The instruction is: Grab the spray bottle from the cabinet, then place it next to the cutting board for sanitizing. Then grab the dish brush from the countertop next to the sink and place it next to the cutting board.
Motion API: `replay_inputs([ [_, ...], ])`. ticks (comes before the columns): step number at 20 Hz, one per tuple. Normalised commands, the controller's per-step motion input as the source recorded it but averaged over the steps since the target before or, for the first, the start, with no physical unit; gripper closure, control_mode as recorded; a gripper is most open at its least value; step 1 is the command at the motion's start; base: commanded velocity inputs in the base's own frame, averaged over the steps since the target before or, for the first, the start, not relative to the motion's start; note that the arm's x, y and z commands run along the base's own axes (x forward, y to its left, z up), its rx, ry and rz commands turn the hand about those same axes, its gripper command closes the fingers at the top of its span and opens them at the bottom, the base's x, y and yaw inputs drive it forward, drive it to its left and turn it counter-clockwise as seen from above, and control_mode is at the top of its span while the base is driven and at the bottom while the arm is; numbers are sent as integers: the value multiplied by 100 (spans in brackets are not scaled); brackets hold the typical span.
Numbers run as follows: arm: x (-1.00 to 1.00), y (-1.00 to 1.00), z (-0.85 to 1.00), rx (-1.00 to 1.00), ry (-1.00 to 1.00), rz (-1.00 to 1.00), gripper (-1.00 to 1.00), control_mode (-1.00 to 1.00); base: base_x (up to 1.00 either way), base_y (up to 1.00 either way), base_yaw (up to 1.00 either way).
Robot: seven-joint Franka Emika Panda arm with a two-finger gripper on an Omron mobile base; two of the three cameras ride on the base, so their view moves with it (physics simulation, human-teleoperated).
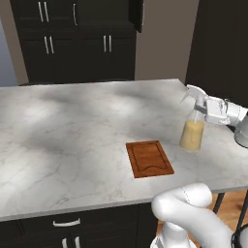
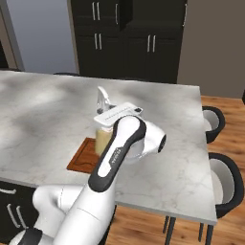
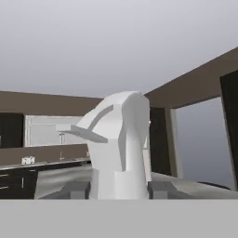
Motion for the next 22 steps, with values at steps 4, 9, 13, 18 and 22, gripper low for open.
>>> replay_inputs([
  [4, 72, -47, -35, 3, -1, 26, 100, -100, 0, 0, 0],
  [9, 60, -29, -35, 1, 0, 25, 100, -100, 0, 0, 0],
  [13, 61, -22, -29, 0, -1, 21, 100, -100, 0, 0, 0],
  [18, 54, -20, -36, 0, -9, 20, 100, -100, 0, 0, 0],
  [22, 8, -1, -42, 0, -30, 9, 100, -100, 0, 0, 0],
])
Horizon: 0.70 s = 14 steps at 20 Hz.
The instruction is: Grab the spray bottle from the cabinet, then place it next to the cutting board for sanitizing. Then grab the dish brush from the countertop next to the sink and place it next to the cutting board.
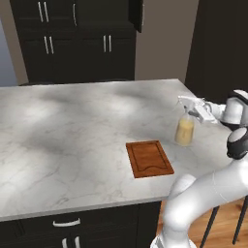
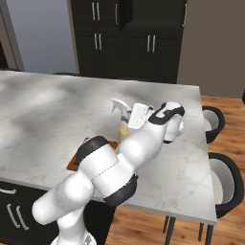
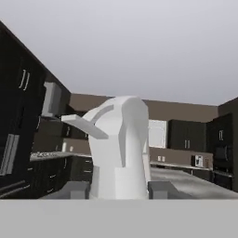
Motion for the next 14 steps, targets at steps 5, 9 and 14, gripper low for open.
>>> replay_inputs([
  [5, 2, 0, -37, 0, -21, 3, 100, -100, 0, 0, 0],
  [9, 30, 0, -21, 0, -2, 0, 100, -100, 0, 0, 0],
  [14, 38, 0, -25, 0, 0, 0, 100, -100, 0, 0, 0],
])
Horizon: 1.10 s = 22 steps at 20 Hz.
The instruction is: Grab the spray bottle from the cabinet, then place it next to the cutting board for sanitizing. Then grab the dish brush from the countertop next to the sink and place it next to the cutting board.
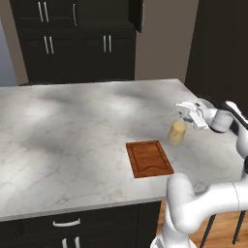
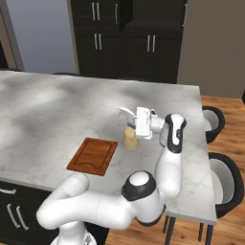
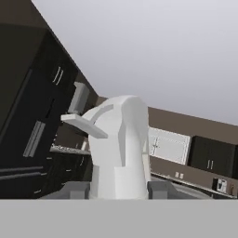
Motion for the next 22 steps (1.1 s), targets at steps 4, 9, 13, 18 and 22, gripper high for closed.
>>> replay_inputs([
  [4, 28, 0, -30, 0, 0, 0, 100, -100, 0, 0, 0],
  [9, 5, 0, -44, 0, 0, 0, 100, -100, 0, 0, 0],
  [13, 1, 0, -54, 0, 0, 1, 100, -100, 0, 0, 0],
  [18, 0, 0, -69, -2, -2, 2, 100, -100, 0, 0, 0],
  [22, 0, 8, -94, -7, -1, 1, 100, -100, 0, 0, 0],
])
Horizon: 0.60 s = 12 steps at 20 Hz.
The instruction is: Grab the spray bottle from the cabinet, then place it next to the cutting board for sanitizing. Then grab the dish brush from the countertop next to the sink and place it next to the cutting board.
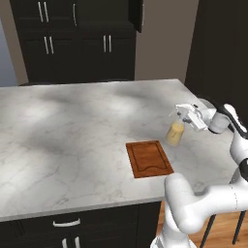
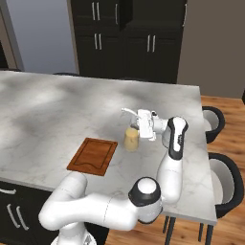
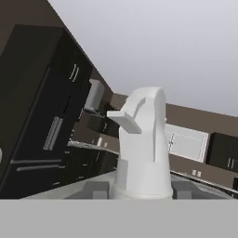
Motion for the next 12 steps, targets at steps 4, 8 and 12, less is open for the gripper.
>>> replay_inputs([
  [4, 0, 25, -100, -10, 3, 4, 100, -100, 0, 0, 0],
  [8, -3, 17, -100, -9, 0, 6, -100, -100, 0, 0, 0],
  [12, -28, 2, -66, -2, -3, 6, -100, -100, 0, 0, 0],
])
